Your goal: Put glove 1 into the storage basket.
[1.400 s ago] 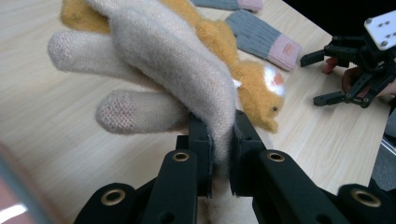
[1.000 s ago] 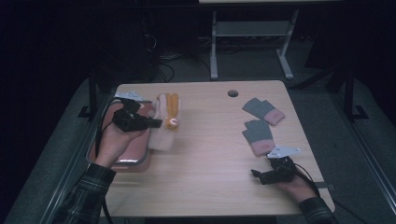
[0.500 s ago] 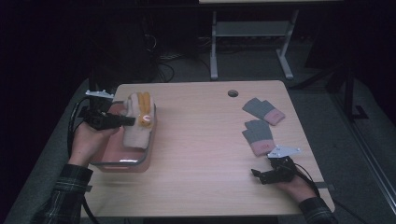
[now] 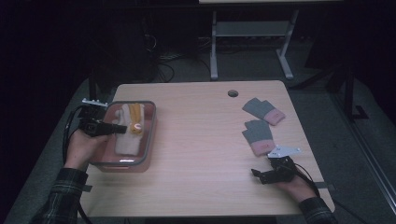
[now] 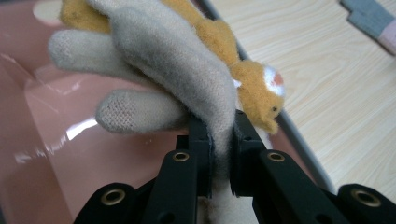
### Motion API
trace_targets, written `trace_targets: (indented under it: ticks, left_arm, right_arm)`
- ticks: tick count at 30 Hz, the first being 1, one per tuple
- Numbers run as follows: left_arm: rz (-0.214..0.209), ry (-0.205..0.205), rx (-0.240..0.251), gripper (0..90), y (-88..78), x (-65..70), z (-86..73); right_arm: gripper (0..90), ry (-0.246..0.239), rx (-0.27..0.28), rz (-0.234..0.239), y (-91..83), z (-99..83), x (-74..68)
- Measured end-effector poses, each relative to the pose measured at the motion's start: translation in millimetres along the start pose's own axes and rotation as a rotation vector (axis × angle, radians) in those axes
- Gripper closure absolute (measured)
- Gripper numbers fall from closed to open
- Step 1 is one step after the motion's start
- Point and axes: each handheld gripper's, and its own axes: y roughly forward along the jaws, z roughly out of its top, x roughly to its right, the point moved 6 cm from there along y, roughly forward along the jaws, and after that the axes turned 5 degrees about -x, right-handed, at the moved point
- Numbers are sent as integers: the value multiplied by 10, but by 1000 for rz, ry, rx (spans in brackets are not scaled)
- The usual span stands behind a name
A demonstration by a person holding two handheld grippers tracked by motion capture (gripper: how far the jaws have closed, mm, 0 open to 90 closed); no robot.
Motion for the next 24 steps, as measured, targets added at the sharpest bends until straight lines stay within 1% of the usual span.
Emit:
trace_targets:
  ticks: [4, 5, 6, 7, 8, 9, 10, 11, 12, 14, 15, 18, 19, 20, 21, 22, 24]
  left_arm:
    - [-7, -10, -24, 813, 119, -39, -62]
    - [-9, -15, -38, 813, 176, -53, -83]
    - [-9, -15, -38, 812, 176, -53, -83]
    - [-10, -21, -52, 812, 238, -69, -104]
    - [-10, -21, -52, 812, 238, -69, -104]
    - [-11, -24, -68, 812, 300, -89, -123]
    - [-15, -20, -78, 812, 329, -101, -132]
    - [-17, -26, -85, 812, 359, -106, -137]
    - [-17, -26, -85, 812, 359, -106, -137]
    - [-11, -23, -102, 811, 408, -121, -140]
    - [-15, -23, -112, 810, 437, -134, -137]
    - [-17, -30, -119, 809, 479, -148, -137]
    - [-14, -28, -142, 808, 524, -165, -148]
    - [-14, -28, -142, 808, 524, -165, -148]
    - [-3, -23, -164, 806, 572, -183, -162]
    - [6, -21, -177, 805, 596, -192, -170]
    - [12, -18, -183, 805, 621, -202, -174]
  right_arm:
    - [93, 0, 0, 0, 0, 0, 0]
    - [93, 0, 0, 0, 0, 0, 0]
    - [93, 0, 0, 0, 0, 0, 0]
    - [93, 0, 0, 0, 0, 0, 0]
    - [93, 0, 0, 0, 0, 0, 0]
    - [93, 0, 0, 0, 0, 0, 0]
    - [93, 0, 0, 0, 0, 0, 0]
    - [93, 0, 0, 0, 0, 0, 0]
    - [93, 0, 0, 0, 0, 0, 0]
    - [93, 0, 0, 0, 0, 0, 0]
    - [93, 0, 0, 0, 0, 0, 0]
    - [93, 0, 0, 0, 0, 0, 0]
    - [93, 0, 0, 0, 0, 0, 0]
    - [93, 0, 0, 0, 0, 0, 0]
    - [93, 0, 0, 0, 0, 0, 0]
    - [93, 0, 0, 0, 0, 0, 0]
    - [93, 0, 0, 0, 0, 0, 0]
